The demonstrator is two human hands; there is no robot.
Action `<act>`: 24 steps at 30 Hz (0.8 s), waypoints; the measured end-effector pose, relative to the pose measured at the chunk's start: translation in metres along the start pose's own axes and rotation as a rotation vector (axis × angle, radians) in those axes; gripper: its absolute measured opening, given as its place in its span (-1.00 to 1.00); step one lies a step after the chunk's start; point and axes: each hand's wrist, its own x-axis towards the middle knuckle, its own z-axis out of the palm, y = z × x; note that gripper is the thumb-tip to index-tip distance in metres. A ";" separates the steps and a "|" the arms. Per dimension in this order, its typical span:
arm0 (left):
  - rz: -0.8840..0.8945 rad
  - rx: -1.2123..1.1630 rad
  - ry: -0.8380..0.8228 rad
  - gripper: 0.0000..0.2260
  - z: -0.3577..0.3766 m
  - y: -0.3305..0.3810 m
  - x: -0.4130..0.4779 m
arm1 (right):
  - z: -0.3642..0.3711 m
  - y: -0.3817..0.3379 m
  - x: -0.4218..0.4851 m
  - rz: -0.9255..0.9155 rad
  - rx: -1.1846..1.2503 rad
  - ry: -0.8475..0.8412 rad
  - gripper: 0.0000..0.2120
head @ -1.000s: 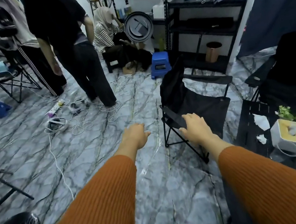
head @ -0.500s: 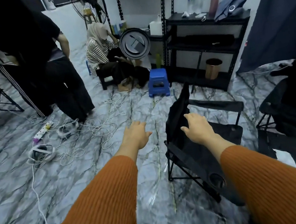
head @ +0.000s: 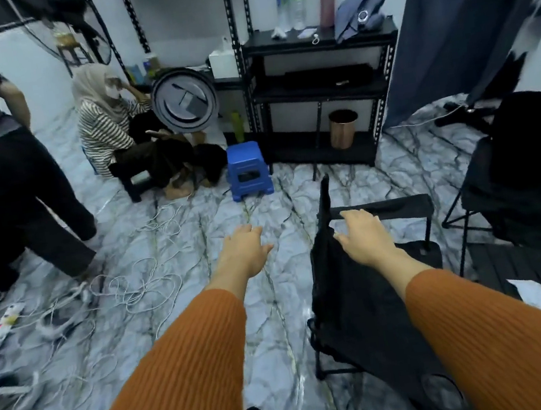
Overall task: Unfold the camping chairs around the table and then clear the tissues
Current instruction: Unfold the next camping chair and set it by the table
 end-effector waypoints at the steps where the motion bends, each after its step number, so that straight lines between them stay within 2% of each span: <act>1: 0.027 0.010 -0.010 -0.49 -0.003 -0.007 0.016 | 0.001 -0.004 0.010 0.029 0.007 0.010 -0.50; 6: 0.167 0.076 -0.044 -0.49 -0.018 -0.023 0.095 | 0.007 -0.016 0.051 0.205 0.075 0.045 -0.50; 11: 0.351 0.075 -0.041 -0.48 -0.026 -0.010 0.161 | 0.014 -0.016 0.077 0.336 0.065 0.075 -0.50; 24: 0.798 0.079 -0.116 -0.52 -0.024 0.106 0.317 | 0.011 0.047 0.153 0.718 0.113 0.202 -0.49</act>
